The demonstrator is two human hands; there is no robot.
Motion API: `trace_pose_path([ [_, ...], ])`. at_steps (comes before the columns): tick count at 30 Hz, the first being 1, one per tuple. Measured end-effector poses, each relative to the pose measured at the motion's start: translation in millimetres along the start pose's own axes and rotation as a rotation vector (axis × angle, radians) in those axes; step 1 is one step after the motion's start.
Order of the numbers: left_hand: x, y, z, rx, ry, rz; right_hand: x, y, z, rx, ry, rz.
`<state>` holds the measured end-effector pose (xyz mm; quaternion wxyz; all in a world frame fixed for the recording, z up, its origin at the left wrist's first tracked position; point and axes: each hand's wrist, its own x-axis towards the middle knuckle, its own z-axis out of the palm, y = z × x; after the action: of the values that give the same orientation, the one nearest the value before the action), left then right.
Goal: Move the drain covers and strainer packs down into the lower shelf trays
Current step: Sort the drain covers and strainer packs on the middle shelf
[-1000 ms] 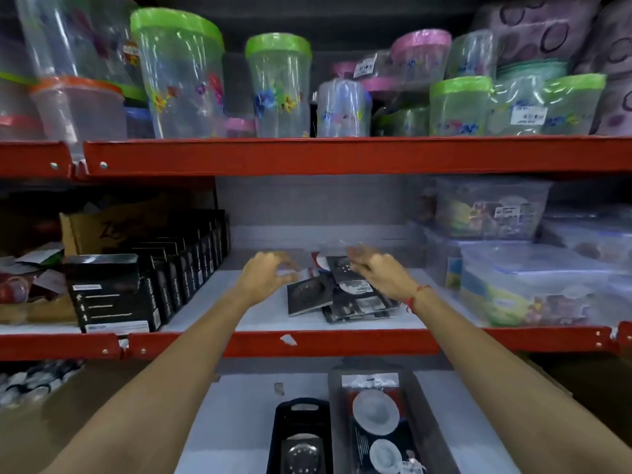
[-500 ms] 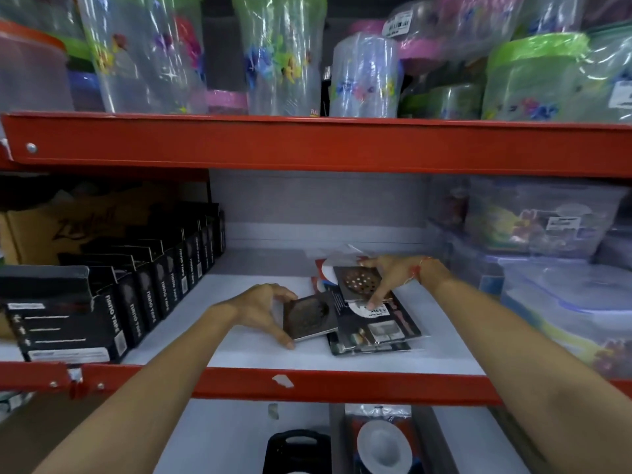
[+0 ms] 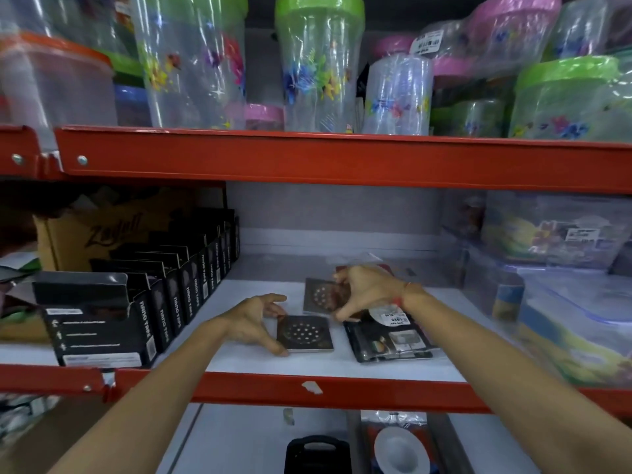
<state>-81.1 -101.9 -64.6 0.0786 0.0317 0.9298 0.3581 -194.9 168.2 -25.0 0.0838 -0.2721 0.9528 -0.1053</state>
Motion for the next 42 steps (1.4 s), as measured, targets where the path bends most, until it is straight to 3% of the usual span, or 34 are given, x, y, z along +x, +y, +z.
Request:
trace_pose_path([
  [3, -4, -1, 2, -0.070, 0.013, 0.000, -63, -96, -8, 0.167, -0.107, -0.100],
  [7, -10, -5, 1, -0.134, -0.004, -0.010, -77, -99, 8, 0.098, -0.119, 0.002],
  [15, -15, 11, 6, 0.057, -0.016, -0.054, -55, -90, 41, 0.096, -0.074, -0.113],
  [18, -14, 27, 12, 0.058, 0.080, -0.027, -58, -75, 43, 0.107, 0.017, -0.128],
  [20, -11, 43, 19, -0.030, 0.098, 0.013, -62, -54, 39, 0.193, 0.160, -0.108],
  [25, 6, 100, 49, -0.313, 0.118, -0.025, -83, 13, 22, 0.291, 0.430, 0.148],
  [31, 33, 140, 74, -0.616, 0.167, -0.181, -84, 59, 29, 0.614, 0.311, 0.377],
  [35, 45, 144, 74, -0.630, 0.244, -0.235, -73, 81, 30, 0.730, 0.272, 0.389],
  [42, 57, 156, 97, -0.698, 0.239, -0.236, -76, 114, 26, 0.769, 0.342, 0.408],
])
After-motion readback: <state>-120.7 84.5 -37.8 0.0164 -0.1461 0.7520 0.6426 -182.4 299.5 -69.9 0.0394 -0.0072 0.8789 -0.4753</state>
